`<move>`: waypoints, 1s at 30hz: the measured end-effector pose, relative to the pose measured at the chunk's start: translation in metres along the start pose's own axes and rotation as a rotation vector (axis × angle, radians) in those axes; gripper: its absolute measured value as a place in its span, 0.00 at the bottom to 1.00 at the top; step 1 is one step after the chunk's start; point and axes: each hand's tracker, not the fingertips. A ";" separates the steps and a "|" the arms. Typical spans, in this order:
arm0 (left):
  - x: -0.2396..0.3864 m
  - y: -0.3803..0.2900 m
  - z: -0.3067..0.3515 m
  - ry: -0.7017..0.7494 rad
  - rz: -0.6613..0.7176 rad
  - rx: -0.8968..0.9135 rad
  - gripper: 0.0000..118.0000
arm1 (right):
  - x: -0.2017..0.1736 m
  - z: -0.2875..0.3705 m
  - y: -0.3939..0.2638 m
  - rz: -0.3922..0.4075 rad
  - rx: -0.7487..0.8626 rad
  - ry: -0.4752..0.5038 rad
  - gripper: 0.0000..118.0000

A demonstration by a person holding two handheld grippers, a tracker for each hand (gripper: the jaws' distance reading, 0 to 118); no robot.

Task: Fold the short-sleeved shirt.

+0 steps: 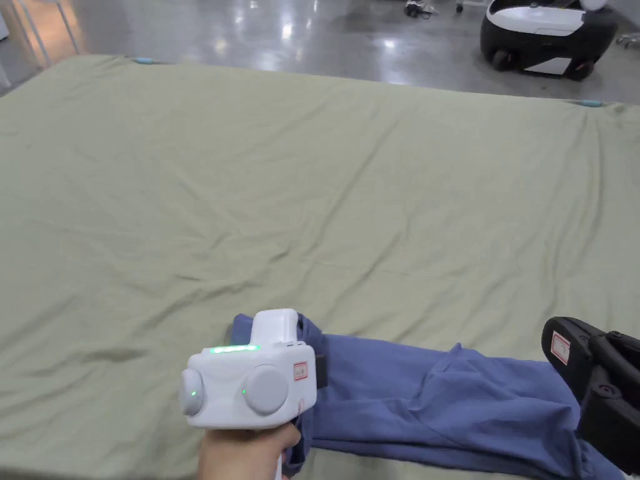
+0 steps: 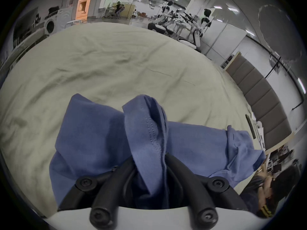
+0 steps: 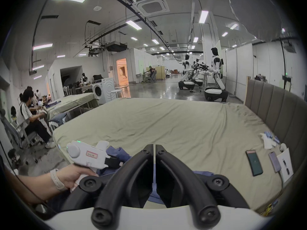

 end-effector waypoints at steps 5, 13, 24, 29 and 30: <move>0.004 -0.004 0.070 -0.036 -0.167 0.265 0.60 | 0.018 0.000 -0.009 -0.035 -0.011 0.014 0.03; -0.047 0.015 0.103 0.041 -0.160 0.155 0.52 | 0.024 -0.018 -0.027 -0.111 -0.038 0.025 0.03; 0.055 -0.024 -0.009 -0.147 -0.285 -0.071 0.13 | 0.039 -0.015 -0.027 -0.118 -0.073 -0.032 0.03; 0.054 -0.007 0.037 -0.163 -0.282 0.036 0.13 | 0.035 -0.010 -0.019 -0.088 -0.074 -0.055 0.03; 0.045 -0.001 0.049 -0.146 -0.292 0.064 0.13 | 0.033 -0.009 -0.018 -0.084 -0.070 -0.055 0.03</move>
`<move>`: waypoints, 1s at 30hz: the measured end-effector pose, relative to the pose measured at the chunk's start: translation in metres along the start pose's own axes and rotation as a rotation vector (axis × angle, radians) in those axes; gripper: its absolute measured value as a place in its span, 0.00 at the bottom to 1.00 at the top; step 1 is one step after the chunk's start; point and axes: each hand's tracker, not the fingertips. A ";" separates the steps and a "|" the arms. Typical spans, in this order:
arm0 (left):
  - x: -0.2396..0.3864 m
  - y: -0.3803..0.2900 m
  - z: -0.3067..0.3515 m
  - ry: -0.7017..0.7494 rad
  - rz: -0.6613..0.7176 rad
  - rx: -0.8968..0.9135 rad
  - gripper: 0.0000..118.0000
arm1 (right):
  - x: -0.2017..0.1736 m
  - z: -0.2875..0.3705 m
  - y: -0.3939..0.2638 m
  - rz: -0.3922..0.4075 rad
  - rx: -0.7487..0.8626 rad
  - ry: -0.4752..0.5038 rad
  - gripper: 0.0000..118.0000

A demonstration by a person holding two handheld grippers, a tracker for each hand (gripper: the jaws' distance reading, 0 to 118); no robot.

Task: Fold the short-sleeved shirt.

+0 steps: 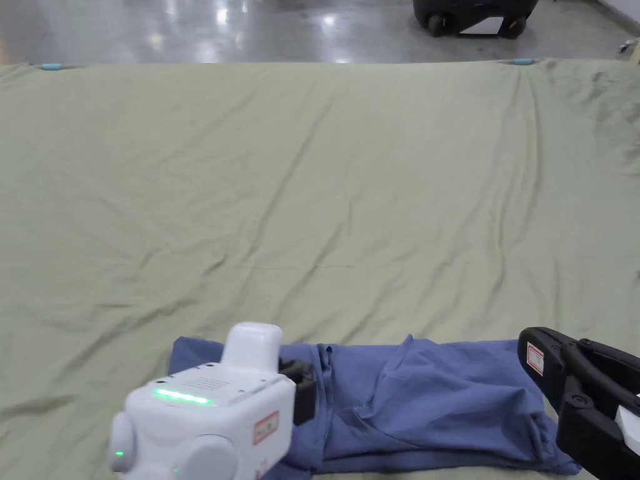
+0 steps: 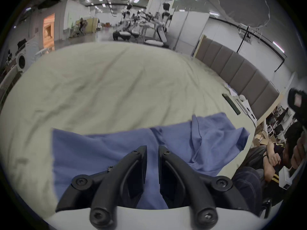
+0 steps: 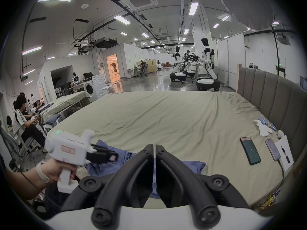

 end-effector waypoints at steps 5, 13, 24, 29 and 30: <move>-0.052 0.010 0.056 -0.011 0.105 0.078 0.13 | -0.012 -0.006 -0.003 -0.047 0.002 0.049 0.03; -0.190 0.028 0.103 -0.437 0.363 0.022 0.99 | -0.048 -0.011 -0.003 0.007 -0.019 0.090 0.03; -0.283 -0.024 -0.035 -0.848 0.728 -0.249 0.99 | -0.089 -0.050 -0.004 0.083 -0.101 0.052 0.03; -0.274 -0.012 -0.056 -1.009 0.745 -0.253 0.70 | -0.102 -0.070 -0.002 0.083 -0.130 0.047 0.03; -0.271 -0.009 -0.060 -0.950 0.725 -0.271 0.41 | -0.105 -0.074 -0.002 0.089 -0.140 0.050 0.03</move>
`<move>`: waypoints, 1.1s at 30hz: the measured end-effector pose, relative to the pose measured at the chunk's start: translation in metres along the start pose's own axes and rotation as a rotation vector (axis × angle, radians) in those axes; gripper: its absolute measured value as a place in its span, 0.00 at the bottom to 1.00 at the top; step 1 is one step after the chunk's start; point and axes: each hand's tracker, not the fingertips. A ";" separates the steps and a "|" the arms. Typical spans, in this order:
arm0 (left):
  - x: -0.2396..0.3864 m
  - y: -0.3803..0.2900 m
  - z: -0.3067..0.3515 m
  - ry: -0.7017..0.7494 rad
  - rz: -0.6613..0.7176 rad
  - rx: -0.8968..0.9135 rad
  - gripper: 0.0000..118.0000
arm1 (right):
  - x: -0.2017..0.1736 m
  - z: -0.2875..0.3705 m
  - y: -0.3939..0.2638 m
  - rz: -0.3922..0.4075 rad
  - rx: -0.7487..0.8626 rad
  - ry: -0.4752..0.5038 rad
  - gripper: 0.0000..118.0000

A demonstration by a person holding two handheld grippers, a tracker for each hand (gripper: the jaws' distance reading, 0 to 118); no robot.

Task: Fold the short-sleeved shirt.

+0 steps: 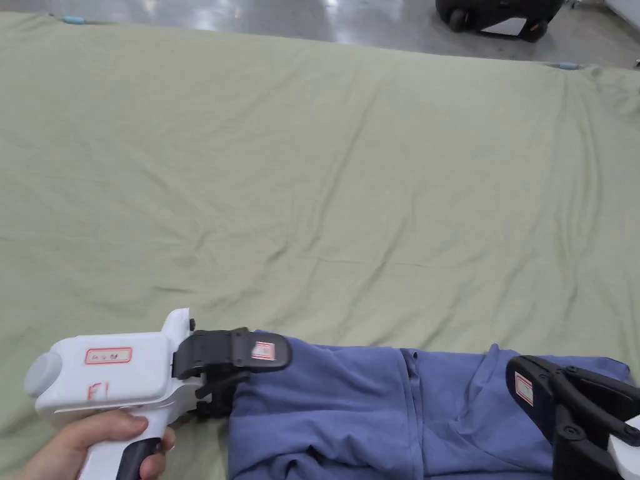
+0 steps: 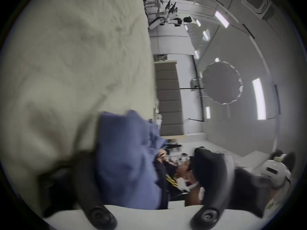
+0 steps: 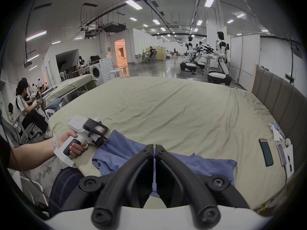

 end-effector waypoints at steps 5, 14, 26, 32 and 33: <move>-0.004 0.011 -0.018 0.147 0.019 -0.066 0.10 | -0.018 -0.007 0.001 0.033 -0.014 0.010 0.03; 0.065 -0.018 0.043 0.523 -0.137 0.149 0.07 | -0.012 0.017 0.000 0.013 0.036 0.029 0.03; 0.171 -0.071 -0.001 0.336 0.113 0.550 0.07 | 0.021 0.060 -0.021 -0.033 0.142 0.041 0.03; 0.168 -0.076 -0.149 0.463 0.149 0.493 0.07 | 0.055 0.083 -0.037 -0.055 0.180 -0.001 0.03; 0.160 -0.074 -0.174 0.486 0.134 0.449 0.07 | 0.062 0.086 -0.040 -0.059 0.181 -0.009 0.03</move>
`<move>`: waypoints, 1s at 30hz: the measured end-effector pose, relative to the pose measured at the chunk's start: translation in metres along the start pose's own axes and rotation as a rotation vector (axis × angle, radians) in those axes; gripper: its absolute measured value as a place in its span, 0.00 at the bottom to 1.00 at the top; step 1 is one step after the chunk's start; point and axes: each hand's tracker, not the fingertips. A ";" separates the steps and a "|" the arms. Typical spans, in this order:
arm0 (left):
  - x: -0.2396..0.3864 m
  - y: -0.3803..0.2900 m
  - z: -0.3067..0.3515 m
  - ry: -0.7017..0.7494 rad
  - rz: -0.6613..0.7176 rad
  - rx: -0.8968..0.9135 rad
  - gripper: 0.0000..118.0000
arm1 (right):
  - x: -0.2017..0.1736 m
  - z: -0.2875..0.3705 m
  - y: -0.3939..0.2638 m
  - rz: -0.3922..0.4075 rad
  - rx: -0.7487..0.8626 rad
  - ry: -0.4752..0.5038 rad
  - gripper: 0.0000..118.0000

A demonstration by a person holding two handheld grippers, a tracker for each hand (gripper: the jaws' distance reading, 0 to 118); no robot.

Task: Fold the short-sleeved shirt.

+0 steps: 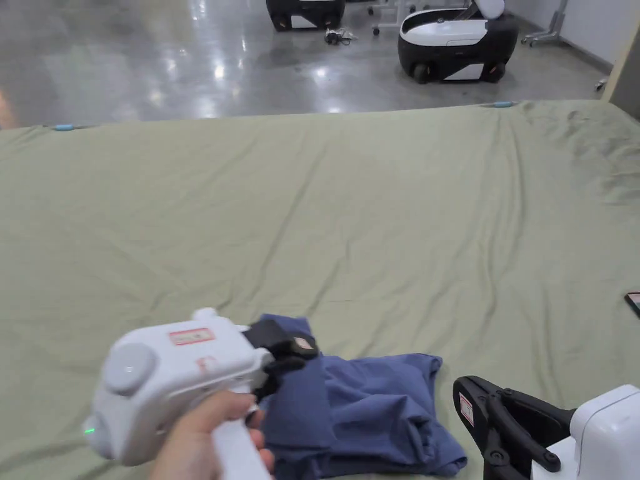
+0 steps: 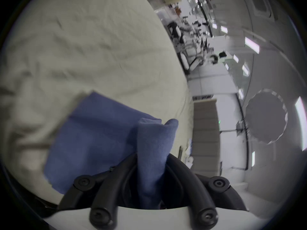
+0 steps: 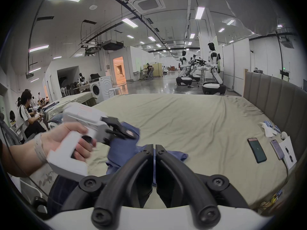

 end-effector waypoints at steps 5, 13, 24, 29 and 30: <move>-0.004 -0.028 -0.087 0.199 -0.119 -0.002 0.07 | 0.034 0.017 -0.003 -0.065 -0.002 -0.017 0.03; 0.017 -0.024 -0.042 0.036 -0.291 -0.026 0.65 | 0.057 0.018 -0.012 -0.088 -0.016 -0.048 0.03; -0.015 -0.031 0.005 0.086 -0.515 -0.031 0.10 | 0.057 0.000 -0.008 -0.117 -0.033 -0.041 0.03; -0.008 -0.065 -0.067 0.073 -0.506 -0.145 0.10 | 0.060 -0.004 -0.004 -0.117 -0.054 -0.065 0.03; -0.003 -0.074 -0.078 0.062 -0.517 -0.175 0.10 | 0.061 -0.004 -0.003 -0.111 -0.059 -0.071 0.03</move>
